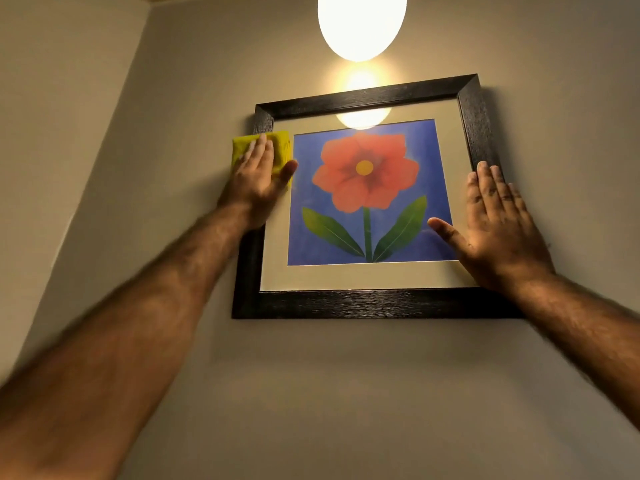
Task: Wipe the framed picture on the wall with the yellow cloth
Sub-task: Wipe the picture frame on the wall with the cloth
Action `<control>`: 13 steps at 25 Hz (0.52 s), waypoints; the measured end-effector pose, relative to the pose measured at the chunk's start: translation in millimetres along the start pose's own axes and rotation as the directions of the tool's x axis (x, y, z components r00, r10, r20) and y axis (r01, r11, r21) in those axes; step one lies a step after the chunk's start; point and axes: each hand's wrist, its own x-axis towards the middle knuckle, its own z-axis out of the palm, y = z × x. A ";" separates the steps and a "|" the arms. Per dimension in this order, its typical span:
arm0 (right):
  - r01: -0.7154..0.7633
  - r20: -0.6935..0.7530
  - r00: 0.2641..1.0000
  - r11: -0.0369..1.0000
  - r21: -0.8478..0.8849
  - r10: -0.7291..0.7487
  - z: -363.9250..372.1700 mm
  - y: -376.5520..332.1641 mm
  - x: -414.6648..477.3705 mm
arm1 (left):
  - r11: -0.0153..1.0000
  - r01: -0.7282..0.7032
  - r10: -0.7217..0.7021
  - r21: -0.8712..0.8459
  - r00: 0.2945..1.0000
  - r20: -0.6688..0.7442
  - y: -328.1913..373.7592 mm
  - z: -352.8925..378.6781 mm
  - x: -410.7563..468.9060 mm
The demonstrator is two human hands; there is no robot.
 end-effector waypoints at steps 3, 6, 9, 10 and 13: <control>-0.012 0.004 1.000 1.000 -0.006 0.012 -1.4 0.7 -0.1 | 1.000 0.020 -0.021 0.015 0.998 0.061 2.0 -8.6 33.9; 0.002 0.011 1.000 1.000 -0.006 -0.002 -2.3 -0.2 0.2 | 0.999 -0.032 0.032 -0.002 0.999 0.023 1.2 -5.9 1.4; -0.006 -0.001 1.000 1.000 -0.009 0.006 -0.5 0.2 0.5 | 0.997 -0.073 0.074 0.040 0.997 -0.026 -2.7 8.8 -61.5; -0.005 -0.006 1.000 1.000 -0.007 0.005 0.0 -0.1 0.3 | 0.995 -0.083 0.085 0.064 0.996 -0.036 -3.8 14.6 -84.4; 0.001 -0.007 1.000 1.000 -0.004 -0.001 -0.1 -0.1 1.4 | 0.992 -0.098 0.100 0.078 0.995 -0.020 -3.0 27.6 -147.9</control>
